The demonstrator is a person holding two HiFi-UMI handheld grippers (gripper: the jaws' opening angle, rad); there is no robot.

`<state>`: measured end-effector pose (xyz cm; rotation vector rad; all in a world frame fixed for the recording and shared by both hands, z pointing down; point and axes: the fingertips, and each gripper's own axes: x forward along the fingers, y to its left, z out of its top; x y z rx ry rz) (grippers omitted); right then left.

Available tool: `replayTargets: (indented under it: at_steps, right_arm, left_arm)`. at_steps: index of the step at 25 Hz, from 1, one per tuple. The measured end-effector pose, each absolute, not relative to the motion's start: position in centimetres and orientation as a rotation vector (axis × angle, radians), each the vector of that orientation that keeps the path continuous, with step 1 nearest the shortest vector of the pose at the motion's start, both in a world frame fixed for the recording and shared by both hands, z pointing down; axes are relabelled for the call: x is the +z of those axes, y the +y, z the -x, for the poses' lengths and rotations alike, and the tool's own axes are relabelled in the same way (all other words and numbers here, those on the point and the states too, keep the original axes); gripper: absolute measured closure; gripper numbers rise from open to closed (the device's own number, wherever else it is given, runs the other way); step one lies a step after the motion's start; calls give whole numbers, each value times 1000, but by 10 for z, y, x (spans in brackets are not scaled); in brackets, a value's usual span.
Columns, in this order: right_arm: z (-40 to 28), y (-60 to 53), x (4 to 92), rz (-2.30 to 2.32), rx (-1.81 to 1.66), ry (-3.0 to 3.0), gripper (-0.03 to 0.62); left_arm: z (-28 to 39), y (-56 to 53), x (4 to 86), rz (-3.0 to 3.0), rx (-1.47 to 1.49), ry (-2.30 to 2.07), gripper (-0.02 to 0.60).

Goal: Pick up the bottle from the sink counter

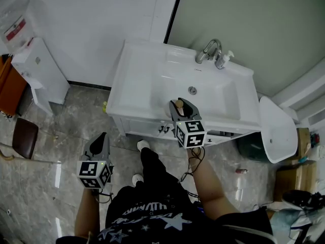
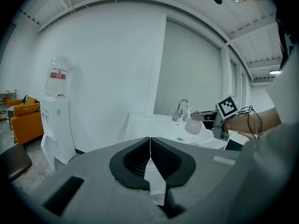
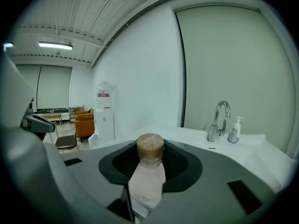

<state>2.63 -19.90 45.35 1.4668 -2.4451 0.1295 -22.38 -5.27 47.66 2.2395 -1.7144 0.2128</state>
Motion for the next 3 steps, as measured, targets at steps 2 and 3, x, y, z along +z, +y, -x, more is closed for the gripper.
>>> replayTargets:
  at_steps: [2,3]
  right_arm:
    - [-28,-192,454,-1473,128,-2440,459]
    - [-28,-189,454,-1477,127,-2437,459]
  left_arm:
    - [223,-48,477,-2244,207,-1712,561]
    - [223,-45,478,-2246,204,-1710,561]
